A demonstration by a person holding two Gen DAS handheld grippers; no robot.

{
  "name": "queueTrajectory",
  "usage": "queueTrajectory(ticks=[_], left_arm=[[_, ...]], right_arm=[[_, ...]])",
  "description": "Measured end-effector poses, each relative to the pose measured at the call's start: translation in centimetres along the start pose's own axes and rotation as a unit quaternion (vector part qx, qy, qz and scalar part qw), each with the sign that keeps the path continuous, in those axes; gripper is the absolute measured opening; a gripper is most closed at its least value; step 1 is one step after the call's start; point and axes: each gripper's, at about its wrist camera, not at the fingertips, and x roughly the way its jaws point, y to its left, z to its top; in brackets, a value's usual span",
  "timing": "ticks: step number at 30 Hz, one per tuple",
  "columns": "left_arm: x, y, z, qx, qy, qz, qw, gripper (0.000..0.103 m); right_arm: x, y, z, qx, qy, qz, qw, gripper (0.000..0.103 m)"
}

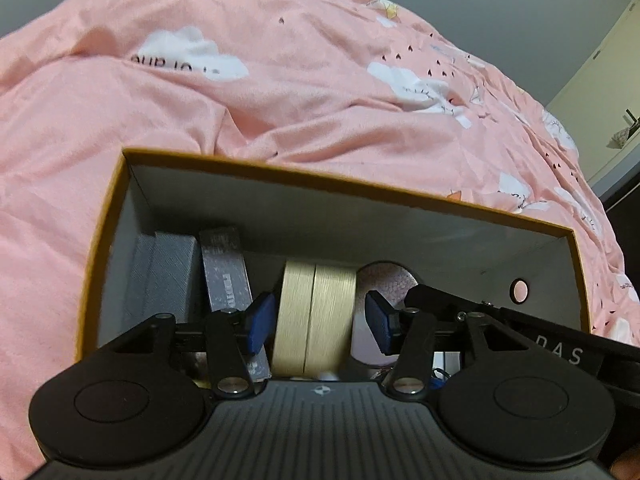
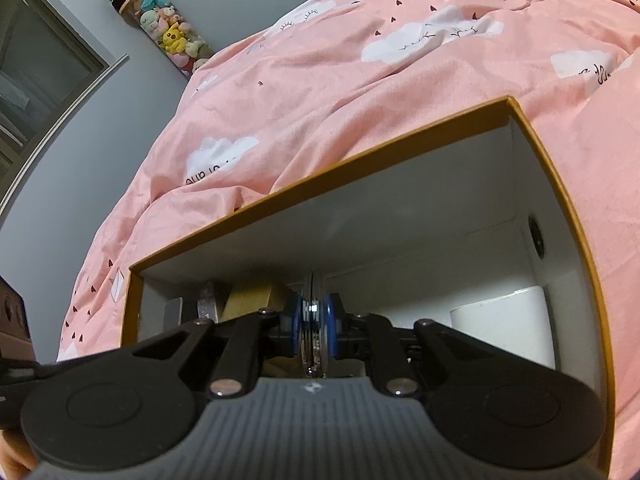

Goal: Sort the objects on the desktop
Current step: 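Lower the gold box and mirror compact into the box and open both tools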

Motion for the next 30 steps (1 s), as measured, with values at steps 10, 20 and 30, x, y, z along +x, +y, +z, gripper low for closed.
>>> queueTrajectory(ticks=[10, 20, 30], left_arm=[[-4.9, 0.9, 0.1, 0.007, -0.061, -0.01, 0.9981, 0.059], [-7.1, 2.0, -2.0, 0.021, -0.068, 0.011, 0.9974, 0.059], [-7.7, 3.1, -3.8, 0.016, -0.069, 0.025, 0.9972, 0.059]], right_arm=[[0.3, 1.2, -0.1, -0.024, 0.005, -0.015, 1.0, 0.015], [1.1, 3.5, -0.2, -0.055, 0.008, -0.035, 0.998, 0.016], [2.0, 3.8, -0.5, -0.021, 0.04, -0.01, 0.999, 0.018]])
